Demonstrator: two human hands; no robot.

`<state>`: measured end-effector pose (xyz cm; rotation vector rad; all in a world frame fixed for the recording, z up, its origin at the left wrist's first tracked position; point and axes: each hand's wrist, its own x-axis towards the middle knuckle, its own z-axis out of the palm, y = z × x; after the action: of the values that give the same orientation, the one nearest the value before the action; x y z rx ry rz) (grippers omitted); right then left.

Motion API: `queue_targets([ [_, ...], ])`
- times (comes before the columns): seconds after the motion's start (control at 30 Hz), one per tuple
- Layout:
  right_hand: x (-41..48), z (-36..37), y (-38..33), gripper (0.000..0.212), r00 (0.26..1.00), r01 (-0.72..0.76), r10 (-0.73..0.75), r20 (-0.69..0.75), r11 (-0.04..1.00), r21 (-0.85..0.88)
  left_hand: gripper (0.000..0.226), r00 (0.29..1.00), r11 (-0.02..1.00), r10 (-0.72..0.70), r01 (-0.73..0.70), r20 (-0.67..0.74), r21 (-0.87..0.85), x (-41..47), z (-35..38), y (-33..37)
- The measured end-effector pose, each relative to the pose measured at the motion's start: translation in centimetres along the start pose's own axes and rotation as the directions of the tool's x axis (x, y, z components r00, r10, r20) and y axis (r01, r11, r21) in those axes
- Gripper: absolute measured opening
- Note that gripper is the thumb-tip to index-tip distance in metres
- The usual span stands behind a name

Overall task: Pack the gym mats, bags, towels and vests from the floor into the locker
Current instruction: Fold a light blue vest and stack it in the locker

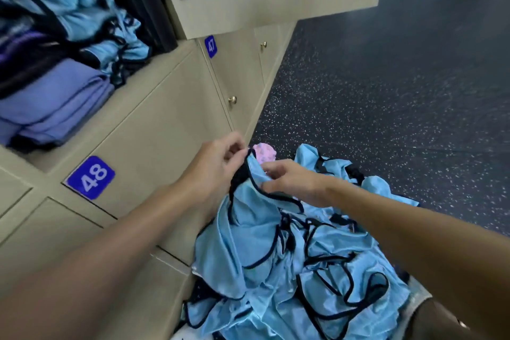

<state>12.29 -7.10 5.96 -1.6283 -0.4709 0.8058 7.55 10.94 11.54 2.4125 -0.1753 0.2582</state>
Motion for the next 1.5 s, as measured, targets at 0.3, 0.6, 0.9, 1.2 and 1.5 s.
queue_targets([
  [0.3, -5.8, 1.3, -12.8, 0.017, 0.985, 0.174, -0.166, 0.052, 0.959, -0.222, 0.014, 0.948, 0.967, 0.221, -0.183, -0.229, 0.176, -1.3, -12.6, 8.2],
  [0.6, -11.1, 1.1, -19.8, 0.021, 0.967, 0.223, -0.255, 0.024, 0.794, -0.566, 0.020, 0.918, 0.963, 0.108, -0.001, -0.382, 0.269, -4.2, -18.9, 10.2],
  [0.9, -9.9, 4.8, -21.0, 0.031, 0.909, 0.314, -0.403, -0.105, 0.830, -0.462, 0.087, 0.995, 0.982, -0.055, 0.070, 0.088, -0.176, -6.1, -13.8, 14.1],
  [1.2, -7.7, 4.3, -19.8, 0.036, 0.930, 0.313, -0.326, -0.171, 0.944, -0.100, 0.009, 0.957, 0.975, -0.089, 0.027, -0.275, -0.221, -4.1, -13.5, 12.1],
  [1.5, -7.5, 4.7, -18.4, 0.017, 0.968, 0.182, -0.215, -0.128, 0.956, -0.229, 0.023, 0.886, 0.944, -0.225, 0.094, -0.406, -0.317, -2.6, -16.7, 11.0],
])
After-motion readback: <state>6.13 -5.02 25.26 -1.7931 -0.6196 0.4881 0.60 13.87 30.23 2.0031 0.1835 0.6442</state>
